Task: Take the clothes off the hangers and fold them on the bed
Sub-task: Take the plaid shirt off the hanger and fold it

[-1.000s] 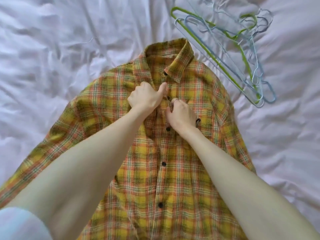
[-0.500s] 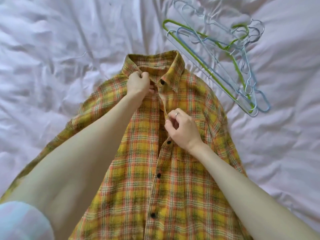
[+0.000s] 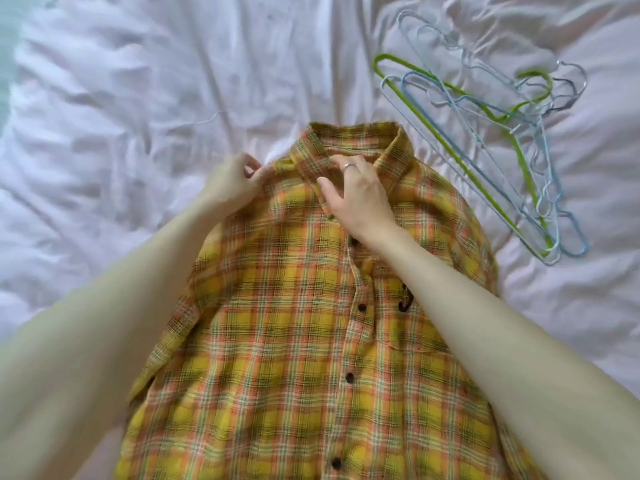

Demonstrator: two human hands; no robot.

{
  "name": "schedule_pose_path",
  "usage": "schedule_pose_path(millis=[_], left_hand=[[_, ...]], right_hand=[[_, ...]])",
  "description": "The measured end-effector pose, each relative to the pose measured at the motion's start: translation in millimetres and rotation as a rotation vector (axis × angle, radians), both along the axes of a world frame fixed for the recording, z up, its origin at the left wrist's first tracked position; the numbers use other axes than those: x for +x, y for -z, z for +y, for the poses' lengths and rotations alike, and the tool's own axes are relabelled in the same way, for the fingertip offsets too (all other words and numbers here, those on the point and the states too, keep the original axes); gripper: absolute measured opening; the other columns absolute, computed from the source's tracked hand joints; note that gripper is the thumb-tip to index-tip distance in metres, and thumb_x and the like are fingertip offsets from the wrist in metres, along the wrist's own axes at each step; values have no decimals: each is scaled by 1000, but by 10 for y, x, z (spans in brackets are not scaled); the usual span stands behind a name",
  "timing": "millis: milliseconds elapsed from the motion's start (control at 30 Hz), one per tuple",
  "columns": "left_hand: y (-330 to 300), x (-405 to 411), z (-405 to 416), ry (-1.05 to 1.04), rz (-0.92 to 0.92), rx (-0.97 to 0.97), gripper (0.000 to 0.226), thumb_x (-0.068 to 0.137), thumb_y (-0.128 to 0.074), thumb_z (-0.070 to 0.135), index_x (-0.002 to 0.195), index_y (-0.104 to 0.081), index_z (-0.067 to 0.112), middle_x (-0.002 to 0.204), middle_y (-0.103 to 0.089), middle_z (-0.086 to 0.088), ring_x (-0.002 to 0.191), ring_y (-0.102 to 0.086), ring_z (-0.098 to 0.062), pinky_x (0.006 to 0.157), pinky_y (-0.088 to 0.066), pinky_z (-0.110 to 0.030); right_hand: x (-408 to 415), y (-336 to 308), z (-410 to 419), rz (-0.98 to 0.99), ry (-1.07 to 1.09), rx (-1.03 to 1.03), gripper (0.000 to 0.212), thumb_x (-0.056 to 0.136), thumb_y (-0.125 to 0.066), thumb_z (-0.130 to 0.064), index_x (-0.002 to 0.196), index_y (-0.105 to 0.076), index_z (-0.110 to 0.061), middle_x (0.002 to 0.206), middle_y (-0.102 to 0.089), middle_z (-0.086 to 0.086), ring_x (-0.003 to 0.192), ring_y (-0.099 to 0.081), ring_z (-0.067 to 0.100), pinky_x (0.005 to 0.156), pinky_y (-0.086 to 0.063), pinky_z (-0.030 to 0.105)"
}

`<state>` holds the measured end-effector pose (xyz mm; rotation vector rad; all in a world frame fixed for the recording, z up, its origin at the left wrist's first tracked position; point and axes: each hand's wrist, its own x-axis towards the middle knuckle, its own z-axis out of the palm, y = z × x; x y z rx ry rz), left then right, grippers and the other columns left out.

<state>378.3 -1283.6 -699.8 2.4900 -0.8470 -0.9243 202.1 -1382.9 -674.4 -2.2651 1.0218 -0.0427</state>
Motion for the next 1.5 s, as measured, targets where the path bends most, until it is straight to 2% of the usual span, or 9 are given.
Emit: schedule_pose_path(millis=[133, 300, 467, 633, 733, 867, 1033, 1300, 1500], left_hand=[[-55, 84, 13, -72, 44, -153, 27, 95, -52, 34, 99, -61, 9, 92, -61, -7, 84, -56, -21, 68, -38, -28], [-116, 279, -95, -131, -53, -310, 20, 94, -56, 28, 102, -60, 11, 105, -63, -12, 89, -53, -16, 74, -37, -22], [-21, 334, -123, -52, -236, -233, 25, 93, -56, 33, 102, -61, 11, 113, -61, -11, 106, -57, -27, 83, -43, -31], [17, 268, -137, -42, -188, -102, 36, 95, -46, 42, 114, -55, 13, 117, -63, -10, 108, -57, -26, 87, -46, -38], [-51, 217, -304, 26, -42, -117, 54, 92, -40, 60, 113, -60, 14, 109, -67, -5, 103, -60, -24, 93, -46, -42], [-133, 136, -619, 89, 184, -129, 42, 89, -52, 54, 86, -62, 13, 73, -55, -2, 69, -50, -17, 62, -40, -28], [-79, 92, -757, 51, 263, -287, 27, 91, -60, 31, 105, -57, 9, 79, -57, 2, 76, -54, -15, 65, -43, -26], [70, -25, -782, 16, 13, -339, 30, 95, -53, 34, 115, -52, 11, 100, -63, -7, 89, -56, -22, 75, -42, -34], [169, -149, -826, 98, -246, -188, 39, 97, -45, 38, 123, -45, 10, 118, -61, -12, 109, -55, -30, 95, -32, -41]], right_hand=[[474, 88, -146, 142, 82, -10, 49, 92, -46, -50, 127, -53, -17, 128, -54, 4, 124, -44, 22, 102, -31, 38], [810, 132, -336, -125, 326, 569, 29, 88, -63, -24, 113, -63, -10, 105, -64, 3, 99, -58, 14, 89, -45, 27], [914, 207, -369, -114, 289, 453, 40, 90, -61, -23, 126, -58, -5, 129, -59, 4, 121, -53, 16, 106, -37, 27], [735, 160, -310, -83, 213, 219, 27, 94, -51, -30, 110, -68, -15, 107, -69, -1, 101, -60, 13, 81, -41, 22], [461, 25, -397, 121, 1, 24, 29, 97, -43, -32, 108, -65, -17, 107, -67, 1, 104, -58, 21, 87, -39, 31], [176, -106, -553, 388, -345, -219, 32, 94, -41, -36, 111, -64, -21, 112, -62, 2, 114, -48, 23, 102, -26, 45], [3, -97, -968, 39, 276, 27, 41, 87, -44, -13, 126, -54, -9, 126, -53, 8, 118, -47, 23, 102, -32, 34], [-256, 106, -1109, -17, 389, 504, 23, 86, -64, -17, 104, -65, -3, 92, -69, 5, 76, -67, 12, 82, -55, 31], [-224, 273, -1087, 89, 367, 151, 43, 89, -60, -34, 122, -57, -8, 122, -61, 11, 111, -56, 25, 84, -40, 26]])
